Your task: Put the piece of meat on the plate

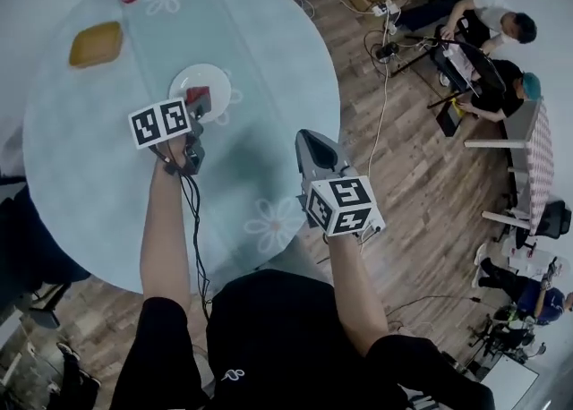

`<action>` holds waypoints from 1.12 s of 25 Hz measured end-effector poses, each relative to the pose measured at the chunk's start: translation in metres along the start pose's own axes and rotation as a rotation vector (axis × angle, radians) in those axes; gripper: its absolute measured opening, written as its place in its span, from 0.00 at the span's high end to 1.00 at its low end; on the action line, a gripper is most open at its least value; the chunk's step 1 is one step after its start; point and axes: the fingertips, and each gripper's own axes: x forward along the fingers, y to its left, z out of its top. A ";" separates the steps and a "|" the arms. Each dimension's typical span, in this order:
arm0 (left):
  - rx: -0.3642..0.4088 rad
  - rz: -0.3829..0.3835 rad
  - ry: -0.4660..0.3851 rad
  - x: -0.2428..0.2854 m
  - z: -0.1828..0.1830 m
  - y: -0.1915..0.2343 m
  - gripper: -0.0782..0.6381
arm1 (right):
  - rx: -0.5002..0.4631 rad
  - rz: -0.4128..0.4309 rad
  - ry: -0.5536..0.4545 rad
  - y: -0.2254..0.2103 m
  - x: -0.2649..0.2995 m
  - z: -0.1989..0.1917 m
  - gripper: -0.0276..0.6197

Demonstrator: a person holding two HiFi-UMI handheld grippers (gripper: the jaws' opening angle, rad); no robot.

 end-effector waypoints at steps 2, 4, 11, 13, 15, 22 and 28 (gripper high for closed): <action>0.021 0.036 0.036 0.011 0.001 0.018 0.76 | 0.005 -0.010 0.002 -0.003 0.005 -0.005 0.94; 0.047 0.022 0.067 0.025 0.002 0.019 0.76 | 0.013 -0.044 0.008 -0.013 0.003 -0.010 0.94; 0.255 0.111 0.160 0.038 0.012 0.013 0.70 | 0.003 -0.081 0.012 -0.020 -0.010 -0.010 0.94; 0.362 0.154 0.166 0.033 0.014 0.010 0.66 | -0.007 -0.072 0.014 -0.016 -0.015 -0.006 0.94; 0.452 0.187 0.150 0.028 0.018 0.013 0.61 | -0.021 -0.060 0.018 -0.007 -0.017 -0.006 0.94; 0.462 0.240 -0.040 -0.009 0.029 0.022 0.59 | -0.080 -0.029 0.000 0.020 -0.028 -0.004 0.94; 0.402 0.158 -0.300 -0.083 0.031 -0.043 0.70 | -0.109 0.045 -0.067 0.047 -0.039 0.012 0.94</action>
